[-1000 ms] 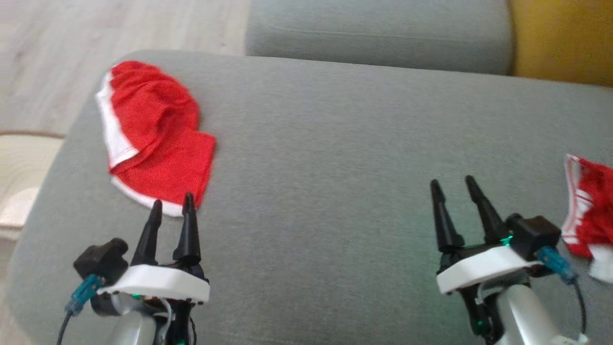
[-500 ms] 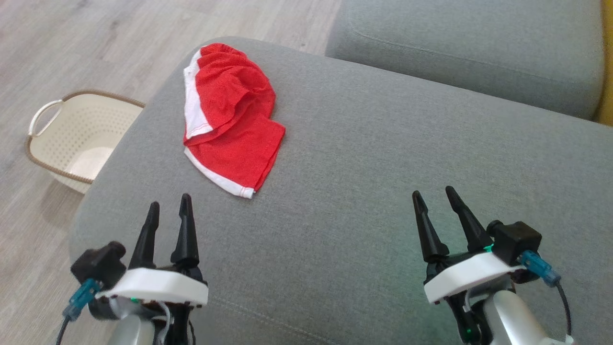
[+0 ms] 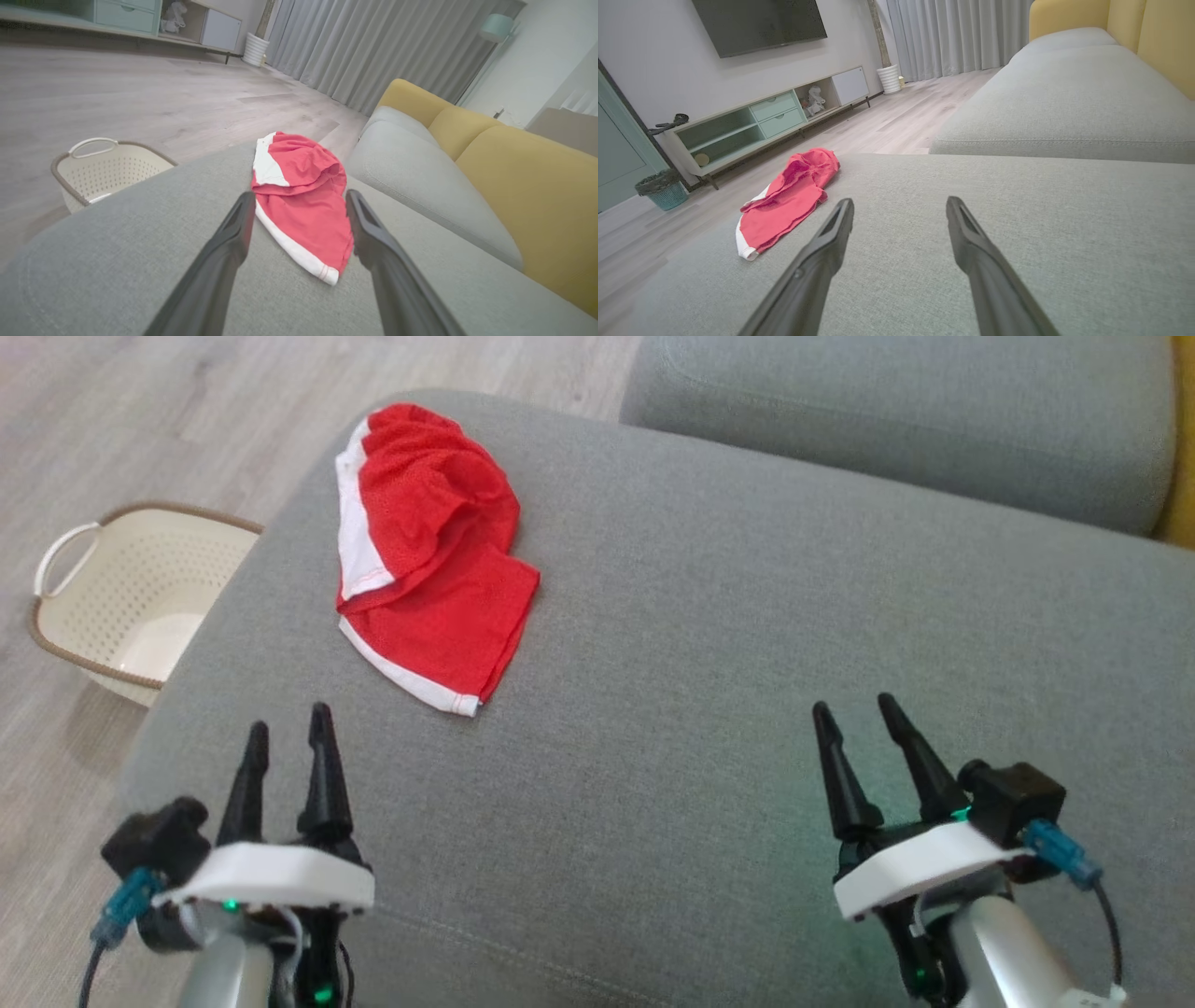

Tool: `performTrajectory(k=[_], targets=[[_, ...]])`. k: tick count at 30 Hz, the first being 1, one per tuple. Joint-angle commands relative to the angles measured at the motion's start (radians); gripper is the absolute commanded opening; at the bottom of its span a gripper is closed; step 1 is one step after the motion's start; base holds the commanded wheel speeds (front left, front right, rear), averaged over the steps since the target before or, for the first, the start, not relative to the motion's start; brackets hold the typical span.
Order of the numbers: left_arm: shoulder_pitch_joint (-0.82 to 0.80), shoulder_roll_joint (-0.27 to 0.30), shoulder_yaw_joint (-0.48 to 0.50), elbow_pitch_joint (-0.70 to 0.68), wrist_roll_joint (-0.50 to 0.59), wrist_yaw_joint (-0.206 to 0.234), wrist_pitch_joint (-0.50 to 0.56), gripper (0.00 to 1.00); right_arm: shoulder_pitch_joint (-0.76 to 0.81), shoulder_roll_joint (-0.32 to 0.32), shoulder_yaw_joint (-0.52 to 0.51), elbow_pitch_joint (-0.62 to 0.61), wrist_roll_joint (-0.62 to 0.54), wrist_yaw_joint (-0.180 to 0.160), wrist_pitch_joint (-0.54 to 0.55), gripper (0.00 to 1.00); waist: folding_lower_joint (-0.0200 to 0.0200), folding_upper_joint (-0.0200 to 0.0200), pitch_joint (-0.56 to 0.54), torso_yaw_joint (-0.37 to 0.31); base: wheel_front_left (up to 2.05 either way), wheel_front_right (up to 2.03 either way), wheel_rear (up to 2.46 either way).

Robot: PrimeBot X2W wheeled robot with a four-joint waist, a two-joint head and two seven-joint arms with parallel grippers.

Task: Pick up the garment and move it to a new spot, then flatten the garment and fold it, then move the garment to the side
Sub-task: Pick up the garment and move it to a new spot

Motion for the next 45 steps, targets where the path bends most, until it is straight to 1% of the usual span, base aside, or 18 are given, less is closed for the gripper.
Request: performTrajectory(k=[1,3,7,11,15,20,24,27,29,31,33,34,35,36,37,39,45], targets=[[-0.067,0.007,0.037,-0.027,0.013,0.0,-0.005,1.0,-0.051,-0.001,0.015,-0.038,-0.011,-0.001,0.0,1.0,0.0,0.0,0.019,-0.013,0.0,0.0,0.0],[-0.099,0.01,0.045,-0.001,0.031,0.0,-0.005,1.0,-0.059,-0.001,-0.004,-0.054,-0.028,-0.001,0.011,1.0,0.0,0.0,0.046,-0.024,0.0,0.0,0.0],[-0.2,0.044,0.061,0.085,0.038,-0.005,0.005,1.0,-0.084,-0.001,-0.064,-0.11,-0.069,-0.001,0.039,1.0,0.0,0.0,0.121,-0.049,0.0,0.0,0.0],[-0.328,0.085,0.063,0.164,0.043,0.0,0.062,1.0,-0.108,-0.001,-0.144,-0.2,-0.115,-0.001,0.079,1.0,0.0,0.0,0.206,-0.071,0.0,0.0,0.0],[-0.461,0.129,0.065,0.265,0.036,-0.013,0.135,1.0,-0.124,-0.002,-0.201,-0.299,-0.152,-0.001,0.127,1.0,0.0,0.0,0.283,-0.096,0.0,0.0,0.0],[-0.616,0.178,0.053,0.419,0.035,-0.032,0.223,1.0,-0.13,-0.007,-0.221,-0.393,-0.172,-0.001,0.174,1.0,0.0,0.0,0.355,-0.13,0.0,0.0,0.0],[-0.72,0.209,0.046,0.562,0.036,-0.033,0.289,1.0,-0.126,-0.009,-0.214,-0.434,-0.178,-0.001,0.195,1.0,0.0,0.0,0.391,-0.155,0.0,0.0,0.0],[-0.781,0.247,0.031,0.661,0.065,-0.014,0.302,1.0,-0.126,-0.008,-0.208,-0.45,-0.178,-0.001,0.201,1.0,0.0,0.0,0.412,-0.176,0.0,0.0,0.0],[-0.813,0.26,0.027,0.721,0.072,-0.007,0.304,1.0,-0.127,-0.008,-0.208,-0.456,-0.178,-0.001,0.202,1.0,0.0,0.0,0.42,-0.189,0.0,0.0,0.0],[-0.838,0.266,0.019,0.774,0.076,-0.009,0.313,1.0,-0.125,-0.008,-0.21,-0.458,-0.178,-0.001,0.2,1.0,0.0,0.0,0.424,-0.199,0.0,0.0,0.0],[-0.858,0.269,0.012,0.82,0.077,-0.02,0.327,1.0,-0.124,-0.007,-0.215,-0.458,-0.177,-0.001,0.197,1.0,0.0,0.0,0.427,-0.207,0.0,0.0,0.0],[-0.866,0.269,0.008,0.843,0.074,-0.033,0.34,0.81,-0.123,-0.007,-0.217,-0.458,-0.177,-0.001,0.195,1.0,0.0,0.0,0.427,-0.21,0.0,0.0,0.0],[-0.871,0.268,0.001,0.862,0.075,-0.045,0.35,0.04,-0.123,-0.006,-0.218,-0.456,-0.176,-0.001,0.193,1.0,0.0,0.0,0.426,-0.213,0.0,0.0,0.0],[-0.875,0.266,-0.006,0.878,0.076,-0.056,0.357,0.0,-0.122,-0.006,-0.219,-0.454,-0.176,-0.001,0.191,1.0,0.0,0.0,0.423,-0.215,0.0,0.0,0.0],[-0.875,0.266,-0.006,0.878,0.076,-0.056,0.357,0.0,-0.122,-0.006,-0.219,-0.454,-0.176,-0.001,0.191,1.0,0.0,0.0,0.423,-0.215,0.0,0.0,0.0],[-0.881,0.262,-0.012,0.899,0.073,-0.07,0.356,0.0,-0.122,-0.006,-0.221,-0.446,-0.174,-0.001,0.186,1.0,0.0,0.0,0.415,-0.217,0.0,0.0,0.0],[-0.882,0.261,-0.023,0.927,0.066,-0.094,0.303,0.0,-0.127,-0.003,-0.217,-0.413,-0.162,-0.001,0.165,1.0,0.0,0.0,0.374,-0.222,0.0,0.0,0.0]])
